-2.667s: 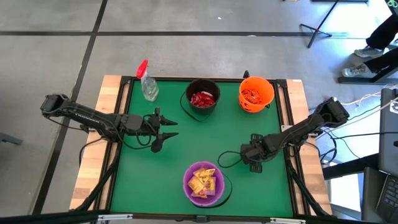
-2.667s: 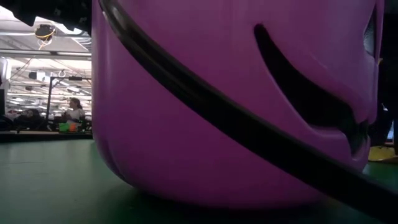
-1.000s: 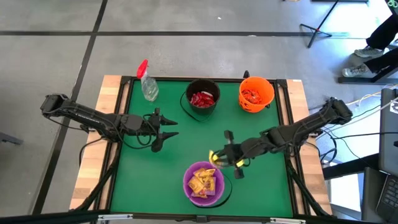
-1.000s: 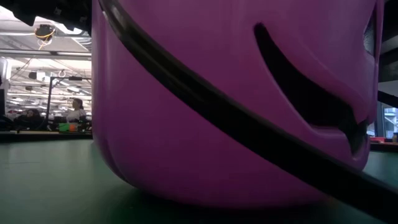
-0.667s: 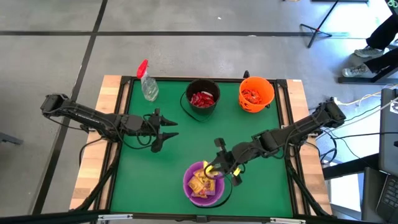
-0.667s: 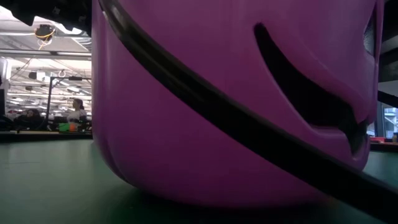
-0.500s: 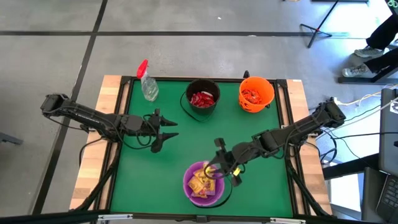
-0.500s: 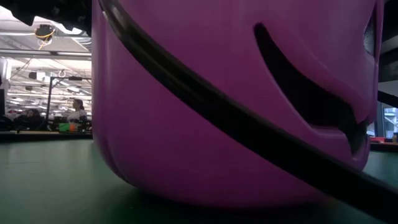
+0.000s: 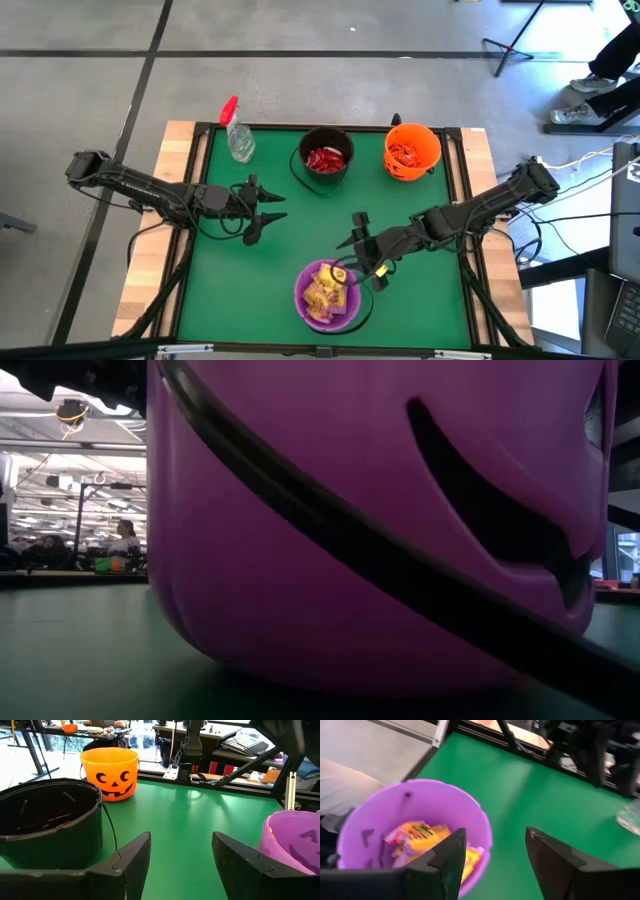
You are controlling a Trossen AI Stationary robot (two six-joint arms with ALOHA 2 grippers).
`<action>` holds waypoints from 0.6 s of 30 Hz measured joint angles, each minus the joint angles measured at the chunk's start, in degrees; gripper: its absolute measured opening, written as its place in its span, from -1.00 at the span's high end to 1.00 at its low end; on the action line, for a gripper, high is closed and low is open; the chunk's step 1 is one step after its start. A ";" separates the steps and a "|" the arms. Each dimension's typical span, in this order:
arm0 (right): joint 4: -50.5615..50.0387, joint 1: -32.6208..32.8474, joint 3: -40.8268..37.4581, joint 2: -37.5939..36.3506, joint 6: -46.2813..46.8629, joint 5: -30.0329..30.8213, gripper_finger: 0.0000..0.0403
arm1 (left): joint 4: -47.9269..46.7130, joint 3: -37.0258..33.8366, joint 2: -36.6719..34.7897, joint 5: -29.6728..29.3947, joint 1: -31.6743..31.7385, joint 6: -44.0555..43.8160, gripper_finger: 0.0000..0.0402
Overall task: Organize candy in baskets
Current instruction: Return to Home position
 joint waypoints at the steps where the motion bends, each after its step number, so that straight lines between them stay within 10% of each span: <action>1: -1.24 -0.15 0.00 -0.58 0.05 0.77 -0.01 | 0.02 0.00 0.02 -0.10 0.00 0.05 0.00; 18: 0.44 -12.45 -20.75 -23.73 4.41 3.14 -0.02 | -0.39 0.00 -4.71 7.30 8.30 5.33 0.00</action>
